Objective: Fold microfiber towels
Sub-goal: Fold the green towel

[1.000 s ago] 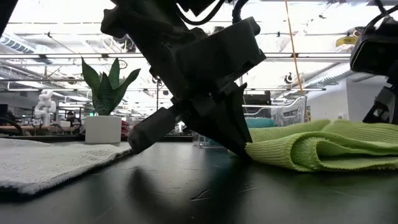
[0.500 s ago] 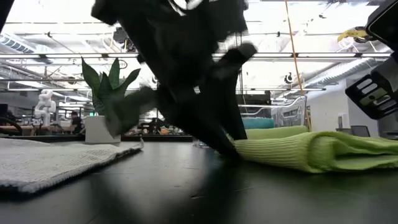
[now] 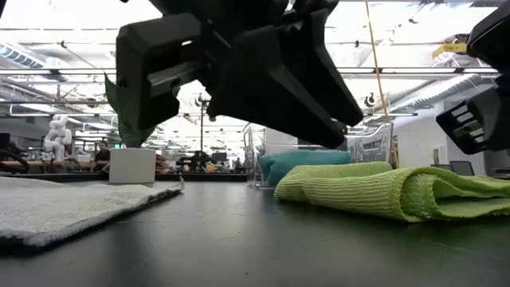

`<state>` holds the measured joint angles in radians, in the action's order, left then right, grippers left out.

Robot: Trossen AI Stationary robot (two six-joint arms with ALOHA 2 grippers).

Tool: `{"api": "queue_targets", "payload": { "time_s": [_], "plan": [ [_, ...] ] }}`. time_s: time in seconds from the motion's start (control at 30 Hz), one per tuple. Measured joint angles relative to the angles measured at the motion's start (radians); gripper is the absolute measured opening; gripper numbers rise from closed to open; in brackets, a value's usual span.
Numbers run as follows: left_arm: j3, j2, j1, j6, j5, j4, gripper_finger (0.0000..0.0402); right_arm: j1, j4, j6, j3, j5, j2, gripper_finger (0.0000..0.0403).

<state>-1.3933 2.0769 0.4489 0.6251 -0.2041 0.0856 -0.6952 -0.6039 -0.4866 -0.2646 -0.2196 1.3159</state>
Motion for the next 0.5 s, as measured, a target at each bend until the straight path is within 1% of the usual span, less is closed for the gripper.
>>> {"api": "queue_targets", "payload": {
  "time_s": [0.1,0.17,0.23,0.33,0.5],
  "plan": [
    [-0.001,0.022,0.007,-0.007,-0.001,-0.044,0.0141,0.002,0.024,-0.022,0.0,-0.049,0.0,0.0112],
    [-0.001,0.05,0.015,0.023,-0.023,-0.041,0.0143,0.003,0.031,-0.042,0.0,-0.071,0.0,0.0112],
    [0.0,0.09,0.023,0.071,-0.071,-0.058,0.0147,0.01,0.044,-0.071,0.0,-0.073,0.0,0.0112],
    [-0.002,0.126,0.039,0.094,-0.177,-0.106,0.0157,0.022,0.074,-0.134,0.0,-0.077,0.002,0.0112],
    [-0.003,0.137,0.047,0.081,-0.231,-0.14,0.0178,0.034,0.137,-0.19,0.0,-0.094,0.012,0.0112]
  ]
}}
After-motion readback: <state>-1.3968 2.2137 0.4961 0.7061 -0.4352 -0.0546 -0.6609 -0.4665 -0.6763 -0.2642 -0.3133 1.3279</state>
